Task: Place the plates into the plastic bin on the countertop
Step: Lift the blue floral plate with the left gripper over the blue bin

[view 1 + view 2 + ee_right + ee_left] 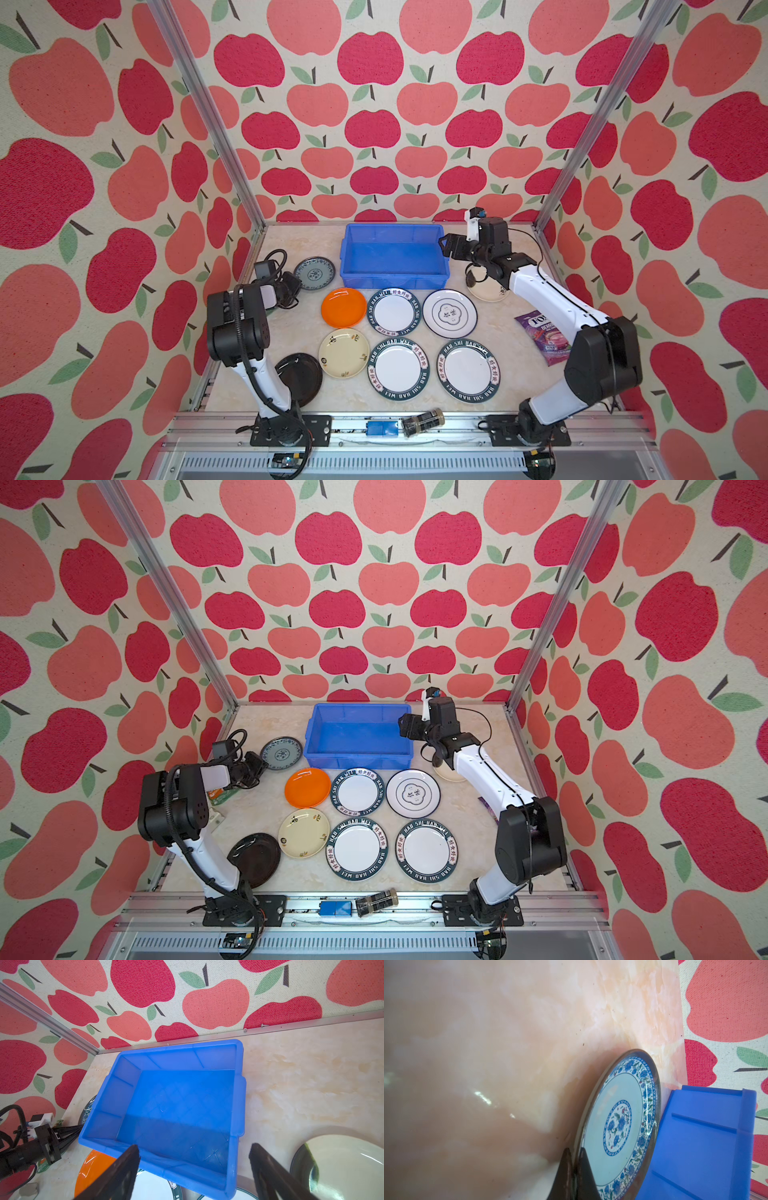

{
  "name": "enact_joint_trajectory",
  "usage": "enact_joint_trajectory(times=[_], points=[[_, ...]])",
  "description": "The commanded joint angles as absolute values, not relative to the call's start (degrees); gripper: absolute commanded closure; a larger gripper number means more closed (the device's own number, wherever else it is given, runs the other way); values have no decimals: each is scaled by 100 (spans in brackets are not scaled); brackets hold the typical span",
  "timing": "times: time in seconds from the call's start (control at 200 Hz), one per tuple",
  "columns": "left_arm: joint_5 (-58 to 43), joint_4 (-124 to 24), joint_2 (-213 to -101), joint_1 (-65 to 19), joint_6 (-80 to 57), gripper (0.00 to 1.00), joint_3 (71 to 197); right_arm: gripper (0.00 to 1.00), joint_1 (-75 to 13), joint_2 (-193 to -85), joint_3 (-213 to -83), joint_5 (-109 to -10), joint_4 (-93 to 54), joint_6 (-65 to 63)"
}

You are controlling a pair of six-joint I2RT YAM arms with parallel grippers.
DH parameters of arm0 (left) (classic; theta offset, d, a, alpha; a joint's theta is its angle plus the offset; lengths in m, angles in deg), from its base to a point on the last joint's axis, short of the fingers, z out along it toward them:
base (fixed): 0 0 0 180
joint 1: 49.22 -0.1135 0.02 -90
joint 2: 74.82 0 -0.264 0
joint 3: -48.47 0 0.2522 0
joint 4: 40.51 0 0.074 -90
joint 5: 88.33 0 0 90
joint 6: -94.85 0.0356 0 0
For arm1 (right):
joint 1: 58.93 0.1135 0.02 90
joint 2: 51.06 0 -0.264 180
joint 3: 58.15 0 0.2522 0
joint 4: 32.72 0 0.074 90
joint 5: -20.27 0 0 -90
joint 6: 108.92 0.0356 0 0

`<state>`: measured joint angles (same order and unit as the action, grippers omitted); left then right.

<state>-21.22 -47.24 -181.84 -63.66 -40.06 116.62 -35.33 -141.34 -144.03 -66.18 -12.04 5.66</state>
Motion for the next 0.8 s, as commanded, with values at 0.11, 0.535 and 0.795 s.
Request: enact_joint_trajectory(times=[0.11, 0.535, 0.795], points=[[-985, -5938, -17403, -6048, -3194, 100, 12099, 14, -3441, -14221, -14697, -6670, -1184, 437], [2356, -7216, -16091, -4711, -1308, 100, 13608, 13, -3379, -13960, -14589, -6869, -1241, 292], [860, -7548, -16336, -3838, -1315, 100, 14786, 12, -3412, -13675, -14582, -7062, -1112, 20]])
